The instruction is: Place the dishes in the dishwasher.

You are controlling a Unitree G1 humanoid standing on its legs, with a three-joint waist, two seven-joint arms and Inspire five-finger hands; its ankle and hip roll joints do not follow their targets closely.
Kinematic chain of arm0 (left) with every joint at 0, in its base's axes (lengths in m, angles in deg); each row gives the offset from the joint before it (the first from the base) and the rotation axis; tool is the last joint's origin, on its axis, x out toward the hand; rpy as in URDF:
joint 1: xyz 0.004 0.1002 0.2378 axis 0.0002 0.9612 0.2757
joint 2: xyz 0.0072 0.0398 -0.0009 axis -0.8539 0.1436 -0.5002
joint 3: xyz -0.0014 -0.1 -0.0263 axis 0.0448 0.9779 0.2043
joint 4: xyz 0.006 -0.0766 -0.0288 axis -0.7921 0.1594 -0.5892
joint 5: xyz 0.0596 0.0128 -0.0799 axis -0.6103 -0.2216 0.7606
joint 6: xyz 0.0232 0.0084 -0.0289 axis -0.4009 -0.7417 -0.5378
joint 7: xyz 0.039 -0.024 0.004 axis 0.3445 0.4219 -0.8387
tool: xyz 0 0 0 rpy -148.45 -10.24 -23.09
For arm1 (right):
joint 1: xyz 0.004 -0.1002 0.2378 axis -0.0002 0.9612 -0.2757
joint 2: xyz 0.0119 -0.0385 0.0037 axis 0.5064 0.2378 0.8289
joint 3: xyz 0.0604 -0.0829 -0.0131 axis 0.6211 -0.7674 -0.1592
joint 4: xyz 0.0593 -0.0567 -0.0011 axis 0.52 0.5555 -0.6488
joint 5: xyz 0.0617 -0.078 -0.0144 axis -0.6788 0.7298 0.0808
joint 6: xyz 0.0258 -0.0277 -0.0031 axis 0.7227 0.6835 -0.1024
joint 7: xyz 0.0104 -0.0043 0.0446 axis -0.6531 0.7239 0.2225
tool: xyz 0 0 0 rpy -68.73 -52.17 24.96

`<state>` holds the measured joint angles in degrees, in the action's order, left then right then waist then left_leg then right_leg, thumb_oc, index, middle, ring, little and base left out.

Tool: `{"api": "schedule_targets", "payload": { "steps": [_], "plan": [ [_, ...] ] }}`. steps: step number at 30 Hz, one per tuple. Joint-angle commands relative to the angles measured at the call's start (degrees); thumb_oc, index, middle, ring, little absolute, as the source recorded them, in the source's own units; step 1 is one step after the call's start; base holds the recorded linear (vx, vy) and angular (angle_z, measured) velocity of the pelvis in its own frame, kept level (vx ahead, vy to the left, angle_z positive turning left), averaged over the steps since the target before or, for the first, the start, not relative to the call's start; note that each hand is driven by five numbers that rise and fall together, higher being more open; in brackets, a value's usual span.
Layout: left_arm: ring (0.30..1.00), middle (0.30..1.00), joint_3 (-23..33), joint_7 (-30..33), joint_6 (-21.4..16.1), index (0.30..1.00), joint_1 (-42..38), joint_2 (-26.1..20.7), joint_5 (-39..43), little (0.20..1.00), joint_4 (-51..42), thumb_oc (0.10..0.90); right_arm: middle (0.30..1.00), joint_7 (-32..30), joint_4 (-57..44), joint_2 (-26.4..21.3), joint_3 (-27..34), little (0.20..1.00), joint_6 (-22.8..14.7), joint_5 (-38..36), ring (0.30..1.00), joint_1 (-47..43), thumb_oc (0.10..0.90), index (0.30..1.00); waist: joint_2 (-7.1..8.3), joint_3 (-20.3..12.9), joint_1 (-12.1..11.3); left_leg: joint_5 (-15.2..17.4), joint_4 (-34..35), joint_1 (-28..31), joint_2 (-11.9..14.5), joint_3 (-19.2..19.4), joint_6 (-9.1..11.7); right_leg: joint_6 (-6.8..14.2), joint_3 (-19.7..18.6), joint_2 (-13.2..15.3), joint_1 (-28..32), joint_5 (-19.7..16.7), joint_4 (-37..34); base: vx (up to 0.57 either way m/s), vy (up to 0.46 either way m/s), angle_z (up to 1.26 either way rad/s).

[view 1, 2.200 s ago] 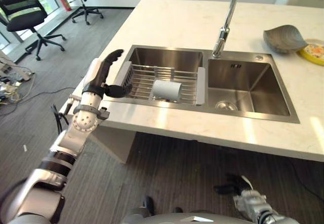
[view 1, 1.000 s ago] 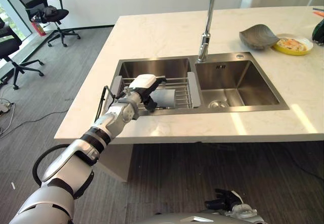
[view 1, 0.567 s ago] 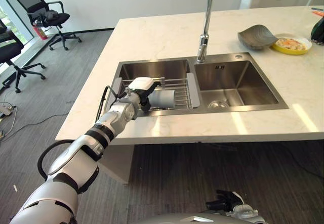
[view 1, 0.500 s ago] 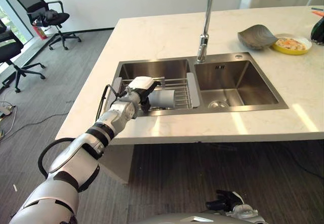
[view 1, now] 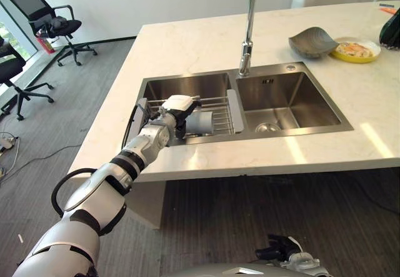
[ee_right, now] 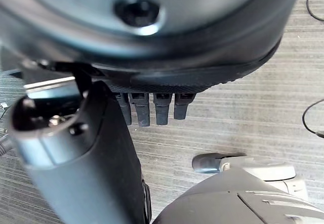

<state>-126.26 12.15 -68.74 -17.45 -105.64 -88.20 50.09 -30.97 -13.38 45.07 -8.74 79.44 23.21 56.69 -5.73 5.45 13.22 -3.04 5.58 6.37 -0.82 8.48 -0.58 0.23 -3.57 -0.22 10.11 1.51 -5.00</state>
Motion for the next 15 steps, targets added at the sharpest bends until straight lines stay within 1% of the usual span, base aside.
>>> {"api": "schedule_targets", "payload": {
  "steps": [1, 2, 3, 4, 5, 10, 11, 12, 13, 14, 15],
  "plan": [
    [0.900, 0.900, 0.4, 1.8, 0.7, 0.900, -12.5, 0.3, -0.5, 0.900, 11.1, 0.800, 0.900, 0.5, 2.3, -1.6, -0.2, 0.900, 0.3, -1.5, 0.900, -1.5, 0.800, 0.900, 0.27, 1.4, -0.5, 7.3, -0.6, 4.8, 2.0, 1.7, 4.0, 6.6, 0.3, 3.1, -3.6, -0.6, 0.4, 0.02, 0.001, -0.17],
    [0.900, 0.900, 0.6, 1.5, 0.7, 0.900, -12.4, 0.4, 0.0, 0.900, 12.3, 0.800, 0.900, 0.7, 2.4, -1.7, -0.2, 0.900, 0.3, -1.6, 0.900, -1.5, 0.800, 0.900, 0.07, 1.3, -0.3, 7.3, -0.6, 4.9, 2.1, 1.8, 4.0, 6.6, 0.2, 3.1, -3.5, -0.5, 0.3, 0.03, 0.000, -0.14],
    [0.900, 0.900, 1.6, 1.5, 1.2, 0.900, -11.7, 1.0, 1.5, 0.900, 16.2, 0.800, 0.900, 0.9, 2.7, -1.6, -0.3, 0.900, 0.6, -1.7, 0.900, -1.7, 0.800, 0.900, -0.28, 1.4, 0.0, 7.3, -0.6, 5.0, 2.1, 1.9, 4.1, 6.6, 0.2, 3.1, -3.4, -0.5, 0.3, 0.02, 0.001, -0.08],
    [0.900, 0.900, 1.6, 1.6, 1.1, 0.900, -11.8, 1.0, 1.5, 0.900, 16.4, 0.800, 0.900, 0.9, 2.7, -1.7, -0.3, 0.900, 0.6, -1.7, 0.900, -1.8, 0.800, 0.900, -0.31, 1.4, 0.0, 7.3, -0.6, 5.0, 2.1, 1.9, 4.1, 6.6, 0.2, 3.1, -3.4, -0.5, 0.3, 0.01, 0.006, -0.12],
    [0.900, 0.900, 1.2, 1.2, 1.4, 0.900, -12.0, 1.5, 1.5, 0.900, 19.2, 0.800, 0.900, 0.9, 3.1, -1.9, -0.7, 0.900, 0.7, -1.8, 0.900, -2.3, 0.800, 0.900, -0.62, 1.6, 0.5, 7.3, -0.6, 5.0, 2.0, 2.0, 4.1, 6.6, 0.1, 3.1, -3.5, -0.5, 0.4, -0.01, 0.007, -0.10],
    [0.900, 0.900, 1.6, 0.4, 1.8, 0.900, -11.5, 1.5, 1.7, 0.900, 23.4, 0.800, 0.900, 1.0, 3.8, -2.4, -0.4, 0.900, 0.8, -2.0, 0.900, -2.0, 0.800, 0.900, -0.94, 1.5, 1.0, 7.4, -0.6, 5.2, 2.0, 2.1, 4.2, 6.5, 0.1, 3.0, -3.2, -0.4, 0.3, 0.01, 0.000, -0.07],
    [0.585, 0.585, 1.8, 0.2, 2.0, 0.585, -11.2, 1.7, 1.7, 0.585, 25.0, 0.590, 0.900, 1.0, 4.1, -2.3, -0.5, 0.900, 0.9, -1.9, 0.900, -1.8, 0.800, 0.900, -1.03, 1.5, 1.1, 7.5, -0.6, 5.3, 2.0, 2.2, 4.2, 6.5, 0.0, 3.0, -3.0, -0.3, 0.2, 0.04, -0.003, 0.00],
    [0.359, 0.359, 1.5, 0.0, 1.8, 0.359, -11.2, 1.7, 1.6, 0.359, 24.9, 0.439, 0.900, 1.0, 4.2, -2.5, -0.5, 0.900, 1.0, -1.9, 0.900, -1.7, 0.800, 0.900, -1.01, 1.5, 1.2, 7.5, -0.6, 5.4, 2.0, 2.3, 4.2, 6.6, 0.0, 3.0, -2.9, -0.3, 0.2, 0.00, 0.000, 0.00],
    [0.359, 0.359, 1.5, 0.0, 1.8, 0.359, -11.2, 1.7, 1.6, 0.359, 24.9, 0.439, 0.900, 1.0, 4.2, -2.5, -0.5, 0.900, 1.0, -1.9, 0.900, -1.7, 0.800, 0.900, -1.01, 1.5, 1.2, 7.5, -0.6, 5.4, 2.0, 2.3, 4.2, 6.6, 0.0, 3.0, -2.9, -0.3, 0.2, 0.00, 0.000, 0.00],
    [0.300, 0.300, 1.5, -0.1, 1.8, 0.300, -11.2, 1.7, 1.6, 0.300, 24.9, 0.400, 0.900, 1.0, 4.2, -2.5, -0.5, 0.900, 1.0, -1.9, 0.900, -1.7, 0.800, 0.900, -1.01, 1.5, 1.2, 7.5, -0.6, 5.4, 2.0, 2.3, 4.2, 6.6, 0.0, 3.0, -2.9, -0.3, 0.2, 0.00, 0.000, 0.00],
    [0.300, 0.300, 1.3, 0.6, 1.1, 0.300, -11.0, 1.0, 1.8, 0.300, 22.9, 0.400, 0.900, 1.0, 4.1, -2.3, -0.5, 0.900, 0.7, -1.9, 0.900, -1.2, 0.800, 0.900, -0.93, 1.5, 1.1, 7.5, -0.6, 5.3, 2.0, 2.4, 4.1, 6.6, 0.1, 3.0, -2.9, -0.3, 0.2, 0.00, 0.000, 0.00]
  ]
}}
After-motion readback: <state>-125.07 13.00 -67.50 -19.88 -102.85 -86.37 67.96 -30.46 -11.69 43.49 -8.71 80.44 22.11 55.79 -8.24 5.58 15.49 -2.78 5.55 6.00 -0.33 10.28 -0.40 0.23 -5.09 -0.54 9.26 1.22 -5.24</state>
